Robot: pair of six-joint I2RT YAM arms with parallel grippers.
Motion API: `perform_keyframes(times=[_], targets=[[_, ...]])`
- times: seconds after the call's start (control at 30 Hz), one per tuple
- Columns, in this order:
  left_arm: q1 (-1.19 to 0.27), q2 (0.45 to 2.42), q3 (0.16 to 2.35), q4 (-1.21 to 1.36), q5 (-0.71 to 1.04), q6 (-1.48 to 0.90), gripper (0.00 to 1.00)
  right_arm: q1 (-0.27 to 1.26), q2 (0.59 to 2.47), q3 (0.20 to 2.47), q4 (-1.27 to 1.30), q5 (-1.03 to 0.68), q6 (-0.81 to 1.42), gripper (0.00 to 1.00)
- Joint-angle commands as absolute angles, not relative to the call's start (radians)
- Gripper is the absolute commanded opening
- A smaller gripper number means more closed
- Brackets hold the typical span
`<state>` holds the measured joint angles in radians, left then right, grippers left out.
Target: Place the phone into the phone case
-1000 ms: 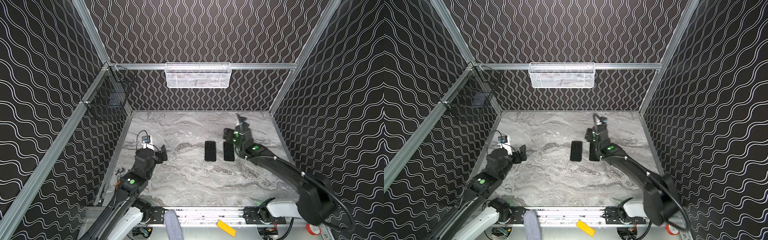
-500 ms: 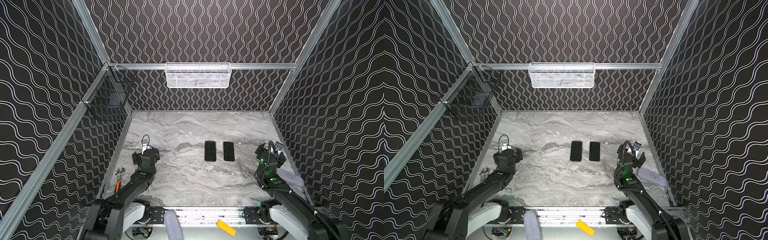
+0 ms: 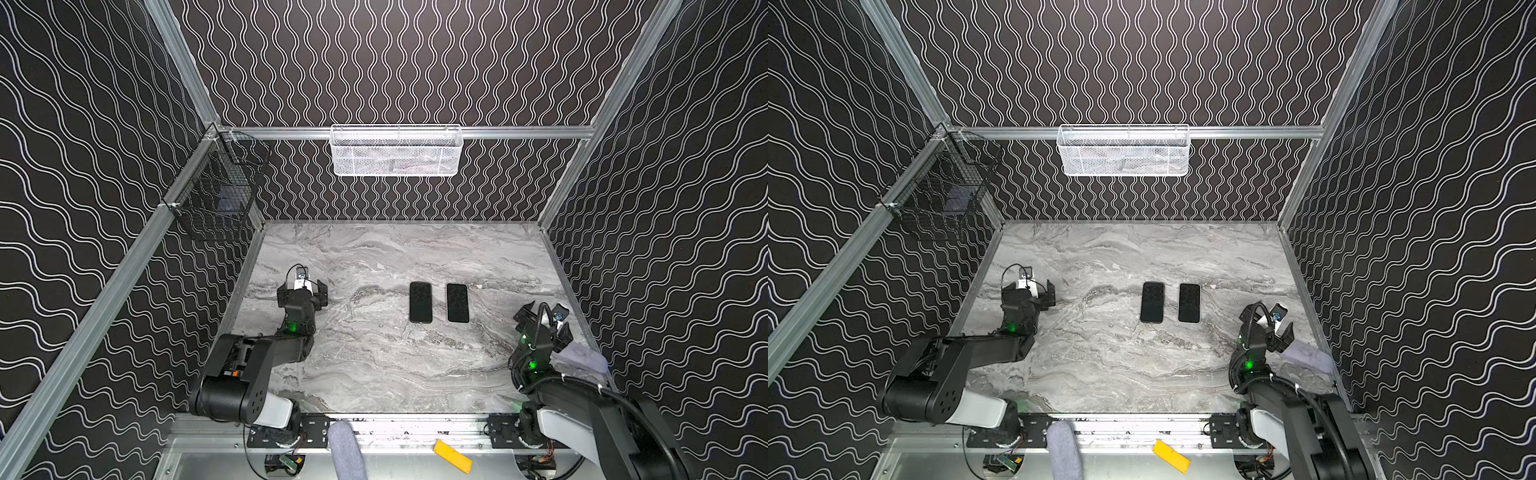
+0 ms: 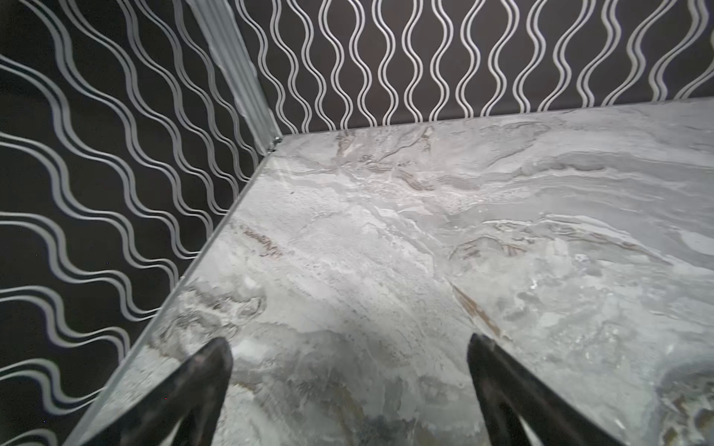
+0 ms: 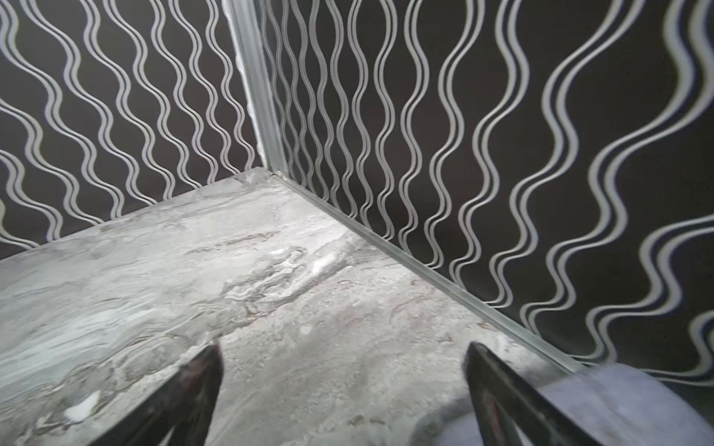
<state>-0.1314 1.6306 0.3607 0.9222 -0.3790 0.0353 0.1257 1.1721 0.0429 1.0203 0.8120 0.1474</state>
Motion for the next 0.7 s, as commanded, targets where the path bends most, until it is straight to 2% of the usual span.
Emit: perform_keyframes(times=[0.0, 0.1, 0.17, 0.23, 0.33, 0.43, 0.53, 0.67], targets=[[-0.109, 1.672, 0.351, 1.086, -0.3, 0.047, 0.99, 0.122, 1.28, 0.054, 1.324, 0.694, 0.072, 0.99], [-0.109, 1.67, 0.356, 1.072, -0.288, 0.048, 0.99, 0.104, 1.414, 0.083, 1.428, 0.607, 0.037, 0.99], [-0.109, 1.659, 0.362, 1.032, -0.265, 0.047, 0.98, 0.094, 1.495, 0.082, 1.536, 0.481, -0.024, 0.99], [-0.109, 1.669, 0.362, 1.058, -0.253, 0.059, 0.99, 0.095, 1.533, 0.097, 1.507, 0.345, -0.054, 1.0], [-0.109, 1.671, 0.364, 1.058, -0.255, 0.058, 0.99, 0.083, 1.588, 0.142, 1.499, 0.339, -0.061, 1.0], [-0.109, 1.675, 0.372, 1.045, -0.254, 0.057, 0.99, 0.053, 1.531, 0.235, 1.218, 0.363, 0.021, 1.0], [-0.101, 1.679, 0.38, 1.032, -0.245, 0.051, 0.99, -0.005, 1.552, 0.253, 1.216, 0.289, 0.043, 1.0], [-0.099, 1.676, 0.38, 1.025, -0.239, 0.047, 0.98, -0.005, 1.544, 0.248, 1.214, 0.29, 0.04, 1.0]])
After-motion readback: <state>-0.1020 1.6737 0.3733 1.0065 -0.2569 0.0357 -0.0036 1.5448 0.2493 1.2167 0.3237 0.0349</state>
